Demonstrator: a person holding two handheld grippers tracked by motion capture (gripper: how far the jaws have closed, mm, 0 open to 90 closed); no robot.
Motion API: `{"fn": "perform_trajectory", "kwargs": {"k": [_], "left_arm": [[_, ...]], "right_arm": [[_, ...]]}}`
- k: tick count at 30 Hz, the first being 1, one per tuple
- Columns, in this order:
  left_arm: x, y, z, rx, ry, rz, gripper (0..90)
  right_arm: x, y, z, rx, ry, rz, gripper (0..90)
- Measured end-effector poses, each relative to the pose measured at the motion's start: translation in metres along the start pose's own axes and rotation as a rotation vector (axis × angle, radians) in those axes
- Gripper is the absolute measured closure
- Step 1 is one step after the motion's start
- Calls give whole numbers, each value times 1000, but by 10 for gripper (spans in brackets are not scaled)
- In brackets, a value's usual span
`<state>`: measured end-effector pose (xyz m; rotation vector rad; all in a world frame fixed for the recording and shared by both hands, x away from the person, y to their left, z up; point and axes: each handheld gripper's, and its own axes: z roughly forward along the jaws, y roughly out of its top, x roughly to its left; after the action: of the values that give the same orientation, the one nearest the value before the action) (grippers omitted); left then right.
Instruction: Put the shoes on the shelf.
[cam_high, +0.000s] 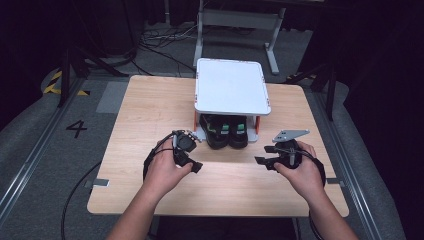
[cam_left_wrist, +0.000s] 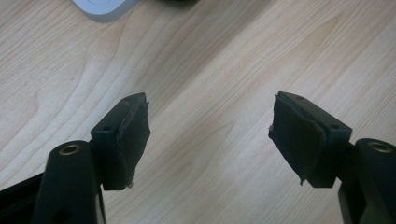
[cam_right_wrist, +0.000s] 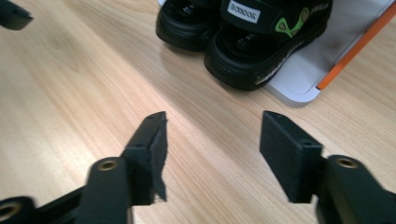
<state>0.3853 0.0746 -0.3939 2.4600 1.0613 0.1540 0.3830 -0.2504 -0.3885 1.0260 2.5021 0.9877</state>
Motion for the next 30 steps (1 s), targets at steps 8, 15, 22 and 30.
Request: {"fn": "perform_trajectory", "kwargs": {"k": [8,15,22,30], "left_arm": [[-10,1,19,-45,59,-3,247],[-14,8,38,-95,102,-9,284],[-13,12,60,-180,103,-58,495],[-13,27,74,-278,52,-142,685]], "right_arm": [[2,-5,21,-52,22,15,466],[1,-4,38,-82,16,19,477],[1,-1,57,-100,-26,-8,616],[-7,0,77,-104,-9,34,740]]}}
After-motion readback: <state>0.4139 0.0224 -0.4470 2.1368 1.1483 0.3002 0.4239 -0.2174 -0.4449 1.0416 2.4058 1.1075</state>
